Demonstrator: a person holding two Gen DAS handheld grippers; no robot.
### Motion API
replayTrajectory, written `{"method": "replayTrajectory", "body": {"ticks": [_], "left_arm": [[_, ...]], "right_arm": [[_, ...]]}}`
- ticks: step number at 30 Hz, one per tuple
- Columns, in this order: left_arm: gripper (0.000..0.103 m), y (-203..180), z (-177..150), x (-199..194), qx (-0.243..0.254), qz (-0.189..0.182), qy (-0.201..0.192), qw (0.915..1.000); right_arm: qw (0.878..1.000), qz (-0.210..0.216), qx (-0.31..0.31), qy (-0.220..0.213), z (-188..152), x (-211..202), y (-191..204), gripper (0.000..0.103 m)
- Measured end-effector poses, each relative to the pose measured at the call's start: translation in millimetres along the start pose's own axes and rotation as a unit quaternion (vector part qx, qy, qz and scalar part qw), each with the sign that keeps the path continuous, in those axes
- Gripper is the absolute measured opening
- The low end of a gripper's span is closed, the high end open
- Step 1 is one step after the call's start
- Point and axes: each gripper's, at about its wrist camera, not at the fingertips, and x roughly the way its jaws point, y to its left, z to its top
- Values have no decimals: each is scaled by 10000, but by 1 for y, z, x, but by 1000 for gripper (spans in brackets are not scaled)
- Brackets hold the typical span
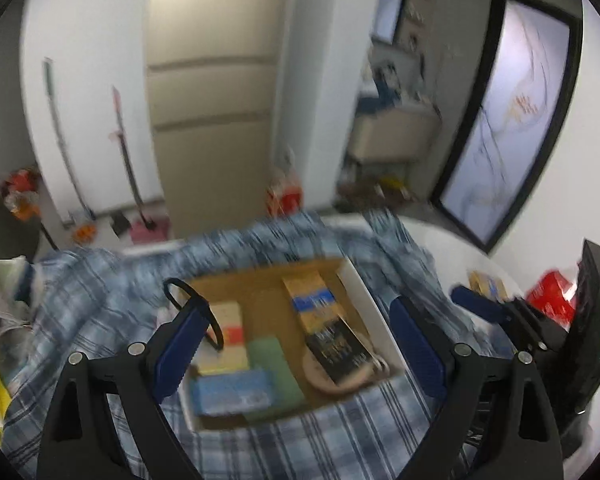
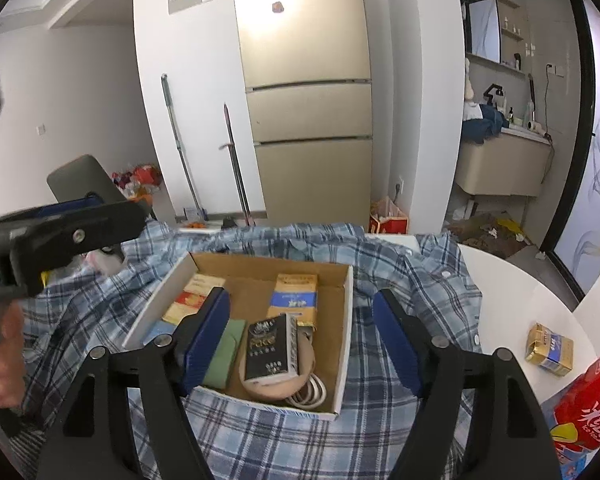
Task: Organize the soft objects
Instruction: 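Raise both grippers away from the cardboard box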
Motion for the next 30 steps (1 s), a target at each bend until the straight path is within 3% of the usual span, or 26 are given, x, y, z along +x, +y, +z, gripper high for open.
{"method": "replayTrajectory", "body": {"ticks": [4,8,12,18,23,30], "left_arm": [[93,-17,1,22,340,266,514,9977],[93,-21,-3,40,155,454,1016,9937],[93,-26,-8,43,250,388,1027,9936],[93,-32,-8,18,251,303,508,9979],[93,-36,-10,-21,271,395,-187,9987],[93,-37,-35,-88,295,720,-1417,9869]], "right_arm": [[9999,-38,-47,150,-6,10,-4,73],[9994,85,154,312,-14,20,-12,73],[9992,92,157,356,-18,22,-16,73],[9994,124,178,274,-14,11,-17,73],[9998,117,133,66,-8,-11,-12,73],[9989,36,32,-457,-5,-57,-5,73]]}}
